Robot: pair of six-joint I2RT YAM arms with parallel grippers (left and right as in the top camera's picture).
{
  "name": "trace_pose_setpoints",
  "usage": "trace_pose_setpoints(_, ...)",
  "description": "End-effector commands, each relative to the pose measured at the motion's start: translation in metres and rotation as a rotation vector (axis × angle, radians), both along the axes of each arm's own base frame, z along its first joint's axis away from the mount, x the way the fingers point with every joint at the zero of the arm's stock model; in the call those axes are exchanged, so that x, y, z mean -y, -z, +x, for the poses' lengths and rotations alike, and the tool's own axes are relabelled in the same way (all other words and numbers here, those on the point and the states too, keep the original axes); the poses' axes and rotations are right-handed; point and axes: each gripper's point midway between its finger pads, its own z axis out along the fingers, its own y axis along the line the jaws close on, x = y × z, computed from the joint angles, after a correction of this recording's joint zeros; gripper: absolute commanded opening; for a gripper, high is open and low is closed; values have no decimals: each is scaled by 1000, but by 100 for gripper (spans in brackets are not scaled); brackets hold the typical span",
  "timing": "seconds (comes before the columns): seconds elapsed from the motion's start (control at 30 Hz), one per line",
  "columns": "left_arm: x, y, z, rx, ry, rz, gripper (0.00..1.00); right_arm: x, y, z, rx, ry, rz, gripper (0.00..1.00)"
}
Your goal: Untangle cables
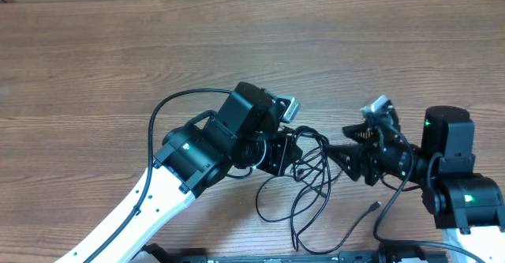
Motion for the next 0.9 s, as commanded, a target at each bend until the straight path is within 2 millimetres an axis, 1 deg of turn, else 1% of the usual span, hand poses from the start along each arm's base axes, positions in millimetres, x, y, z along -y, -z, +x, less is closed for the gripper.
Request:
trace_pose_setpoints(0.0, 4, -9, -1, 36, 35, -26, 4, -16, -18, -17, 130, -180, 35, 59)
trace_pose_setpoints(0.2, 15, -21, -7, 46, 102, -101, 4, -16, -14, -13, 114, -181, 31, 55)
trace_pose_setpoints(0.23, 15, -21, -8, 45, 104, -103, 4, -16, -13, -12, 108, -182, 32, 52)
trace_pose_setpoints(0.27, 15, -21, -8, 44, 104, -102, 4, -16, -11, -11, 102, -181, 32, 45)
trace_pose_setpoints(0.33, 15, -21, -8, 43, 104, -102, 4, -16, -9, -10, 91, -181, 32, 28)
trace_pose_setpoints(0.4, 15, -21, -8, 44, 102, -101, 4, -16, -9, -10, 89, -181, 33, 20)
trace_pose_setpoints(0.47, 14, -21, -7, 45, 100, -99, 4, -16, -9, -9, 91, -181, 33, 4)
trace_pose_setpoints(0.6, 14, -20, -6, 43, 90, -96, 4, -16, -9, -9, 91, -180, 32, 4)
trace_pose_setpoints(0.67, 13, -19, -4, 50, 79, -88, 4, -10, -4, -4, 65, -127, 7, 4)
trace_pose_setpoints(0.77, 9, -15, 2, 37, 26, -63, 4, 5, 7, 9, -9, 23, -39, 4)
trace_pose_setpoints(0.87, 0, -7, 11, 4, -86, -15, 4, 27, 19, 22, -87, 207, -90, 4)
